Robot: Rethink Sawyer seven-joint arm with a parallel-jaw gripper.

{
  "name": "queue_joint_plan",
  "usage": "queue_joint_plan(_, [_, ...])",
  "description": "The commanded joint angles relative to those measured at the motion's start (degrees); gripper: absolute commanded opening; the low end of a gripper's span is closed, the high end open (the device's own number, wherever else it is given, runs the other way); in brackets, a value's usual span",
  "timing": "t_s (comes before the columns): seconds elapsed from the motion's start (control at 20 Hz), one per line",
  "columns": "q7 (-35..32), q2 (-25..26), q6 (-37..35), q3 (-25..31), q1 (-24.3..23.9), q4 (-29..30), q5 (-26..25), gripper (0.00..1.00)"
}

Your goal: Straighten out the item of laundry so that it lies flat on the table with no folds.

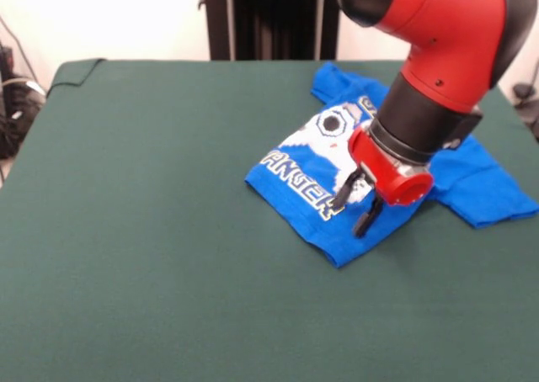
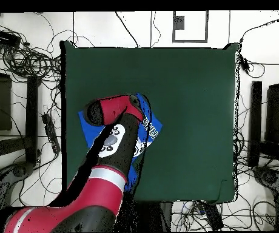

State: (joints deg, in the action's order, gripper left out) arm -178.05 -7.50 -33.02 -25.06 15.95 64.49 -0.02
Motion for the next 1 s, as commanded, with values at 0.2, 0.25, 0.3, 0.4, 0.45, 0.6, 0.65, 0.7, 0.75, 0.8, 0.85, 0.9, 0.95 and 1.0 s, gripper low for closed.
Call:
queue_joint_plan(0.2, [-4.1, 3.4, 2.8, 2.8, 1.7, 5.5, -1.0, 1.00])
queue_joint_plan(0.25, [-4.3, 3.4, 2.9, 3.0, 1.5, 5.8, -0.8, 1.00])
queue_joint_plan(0.3, [-4.2, 3.4, 3.1, 3.0, 1.4, 5.9, -0.8, 1.00])
queue_joint_plan(0.4, [-4.4, 3.7, 3.8, 3.2, 1.3, 6.1, -0.8, 1.00])
queue_joint_plan(0.45, [-4.6, 4.1, 4.7, 3.5, 1.0, 6.2, -0.7, 1.00])
queue_joint_plan(0.6, [-5.1, 5.5, 6.8, 4.1, 0.6, 6.0, -0.4, 1.00])
queue_joint_plan(0.65, [-5.8, 6.2, 7.5, 3.9, 0.7, 5.8, -0.2, 1.00])
queue_joint_plan(0.7, [-6.0, 6.4, 7.8, 3.9, 0.7, 5.8, -0.1, 1.00])
queue_joint_plan(0.75, [-6.4, 6.8, 8.1, 3.8, 0.8, 5.8, 0.1, 1.00])
queue_joint_plan(0.8, [-6.7, 7.1, 8.5, 3.6, 0.9, 5.8, 0.3, 1.00])
queue_joint_plan(0.85, [-7.1, 7.4, 8.7, 3.4, 1.1, 5.9, 0.5, 1.00])
queue_joint_plan(0.9, [-7.1, 7.6, 8.8, 3.3, 1.2, 5.9, 0.6, 1.00])
queue_joint_plan(0.95, [-7.3, 7.8, 9.1, 3.0, 1.3, 6.0, 0.8, 1.00])
queue_joint_plan(1.0, [-7.3, 7.9, 9.3, 2.9, 1.3, 6.0, 0.9, 1.00])
